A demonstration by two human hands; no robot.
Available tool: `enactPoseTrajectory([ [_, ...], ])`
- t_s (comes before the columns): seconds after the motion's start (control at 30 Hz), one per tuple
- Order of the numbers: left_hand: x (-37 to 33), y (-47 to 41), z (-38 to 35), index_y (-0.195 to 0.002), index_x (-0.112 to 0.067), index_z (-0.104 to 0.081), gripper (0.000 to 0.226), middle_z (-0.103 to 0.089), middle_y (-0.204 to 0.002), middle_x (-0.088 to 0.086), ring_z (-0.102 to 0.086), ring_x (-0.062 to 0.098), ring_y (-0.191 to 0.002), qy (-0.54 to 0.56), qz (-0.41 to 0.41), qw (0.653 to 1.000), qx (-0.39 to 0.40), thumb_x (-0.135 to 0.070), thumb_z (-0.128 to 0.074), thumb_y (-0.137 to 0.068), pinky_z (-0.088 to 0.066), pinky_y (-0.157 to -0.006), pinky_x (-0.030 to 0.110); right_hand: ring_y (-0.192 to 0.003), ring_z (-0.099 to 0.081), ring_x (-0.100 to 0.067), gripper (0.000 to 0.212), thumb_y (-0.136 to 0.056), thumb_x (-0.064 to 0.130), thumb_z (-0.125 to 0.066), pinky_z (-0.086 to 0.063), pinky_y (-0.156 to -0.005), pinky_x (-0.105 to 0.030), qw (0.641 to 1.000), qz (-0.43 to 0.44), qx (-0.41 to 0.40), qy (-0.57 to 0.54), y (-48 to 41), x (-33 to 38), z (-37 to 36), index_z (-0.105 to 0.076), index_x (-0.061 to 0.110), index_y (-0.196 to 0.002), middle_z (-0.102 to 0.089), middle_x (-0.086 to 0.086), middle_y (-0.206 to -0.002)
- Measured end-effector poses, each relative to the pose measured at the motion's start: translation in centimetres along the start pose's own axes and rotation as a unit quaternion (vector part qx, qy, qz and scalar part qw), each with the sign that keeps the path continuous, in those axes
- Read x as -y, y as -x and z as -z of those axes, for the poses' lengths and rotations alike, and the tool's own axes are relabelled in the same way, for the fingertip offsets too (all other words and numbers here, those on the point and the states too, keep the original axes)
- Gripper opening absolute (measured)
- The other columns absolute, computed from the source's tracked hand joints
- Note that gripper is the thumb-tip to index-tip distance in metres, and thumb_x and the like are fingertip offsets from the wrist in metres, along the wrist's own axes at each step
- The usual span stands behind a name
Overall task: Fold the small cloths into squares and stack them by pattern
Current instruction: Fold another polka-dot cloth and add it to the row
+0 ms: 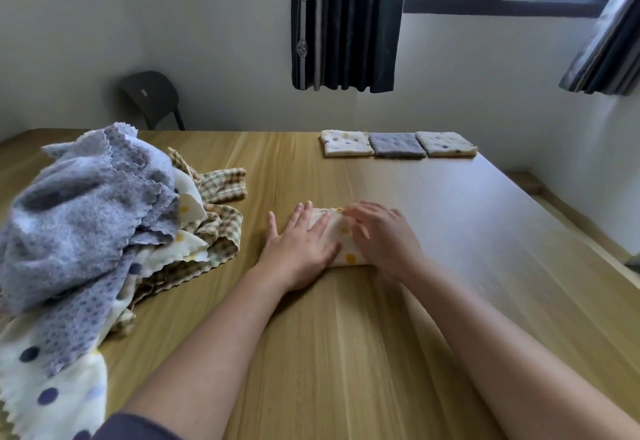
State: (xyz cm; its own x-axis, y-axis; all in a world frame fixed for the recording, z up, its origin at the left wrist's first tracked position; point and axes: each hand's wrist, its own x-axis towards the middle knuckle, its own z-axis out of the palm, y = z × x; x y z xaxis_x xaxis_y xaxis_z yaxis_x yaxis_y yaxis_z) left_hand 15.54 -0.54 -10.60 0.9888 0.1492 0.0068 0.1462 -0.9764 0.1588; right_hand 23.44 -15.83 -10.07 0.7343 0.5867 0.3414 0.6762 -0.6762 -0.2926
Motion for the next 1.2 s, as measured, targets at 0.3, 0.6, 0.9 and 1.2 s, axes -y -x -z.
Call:
enactPoseTrajectory([
  [0.3, 0.2, 1.4, -0.1, -0.109, -0.022, -0.065, 0.039, -0.06, -0.116, -0.004, -0.052, 0.018, -0.113, 0.082, -0.09, 0.966, -0.228, -0.047, -0.042, -0.089, -0.029, -0.101, 0.038, -0.106, -0.054, -0.021, 0.043, -0.092, 0.045, -0.031, -0.024, -0.103, -0.041, 0.991, -0.072, -0.022, 0.11, 1.5, 0.2, 0.1, -0.07, 0.03, -0.098, -0.065, 0.006, -0.11],
  [0.6, 0.3, 2.4, 0.5, -0.109, -0.021, -0.064, 0.02, -0.065, -0.11, -0.004, -0.058, 0.015, -0.101, 0.202, 0.014, 0.962, -0.181, -0.026, -0.055, -0.093, -0.044, -0.091, 0.032, -0.094, -0.055, -0.02, 0.026, -0.096, 0.03, -0.047, -0.034, -0.07, -0.029, 0.998, -0.048, -0.039, 0.017, 2.2, 0.7, 0.1, -0.068, 0.016, -0.094, -0.066, 0.003, -0.099],
  [0.9, 2.3, 4.3, 3.6, -0.104, -0.008, -0.06, 0.021, -0.061, -0.067, 0.008, -0.044, 0.01, -0.036, 0.516, 0.211, 0.829, 0.054, -0.002, -0.041, -0.096, -0.031, -0.033, 0.018, -0.107, -0.061, -0.022, 0.021, -0.091, 0.014, -0.049, -0.048, -0.086, -0.033, 0.995, 0.023, 0.025, -0.096, 3.0, 0.4, 0.3, -0.068, 0.012, -0.097, -0.069, 0.001, -0.111],
  [1.2, 1.9, 5.3, 4.7, -0.112, -0.01, -0.055, 0.018, -0.057, -0.054, 0.005, -0.033, 0.005, -0.03, 0.585, 0.182, 0.772, 0.17, -0.018, -0.05, -0.097, -0.021, -0.033, 0.012, -0.108, -0.063, -0.025, 0.023, -0.083, 0.008, -0.053, -0.051, -0.09, -0.043, 0.987, 0.043, 0.024, -0.154, 2.8, 0.1, 0.2, -0.071, 0.016, -0.096, -0.07, 0.004, -0.114],
])
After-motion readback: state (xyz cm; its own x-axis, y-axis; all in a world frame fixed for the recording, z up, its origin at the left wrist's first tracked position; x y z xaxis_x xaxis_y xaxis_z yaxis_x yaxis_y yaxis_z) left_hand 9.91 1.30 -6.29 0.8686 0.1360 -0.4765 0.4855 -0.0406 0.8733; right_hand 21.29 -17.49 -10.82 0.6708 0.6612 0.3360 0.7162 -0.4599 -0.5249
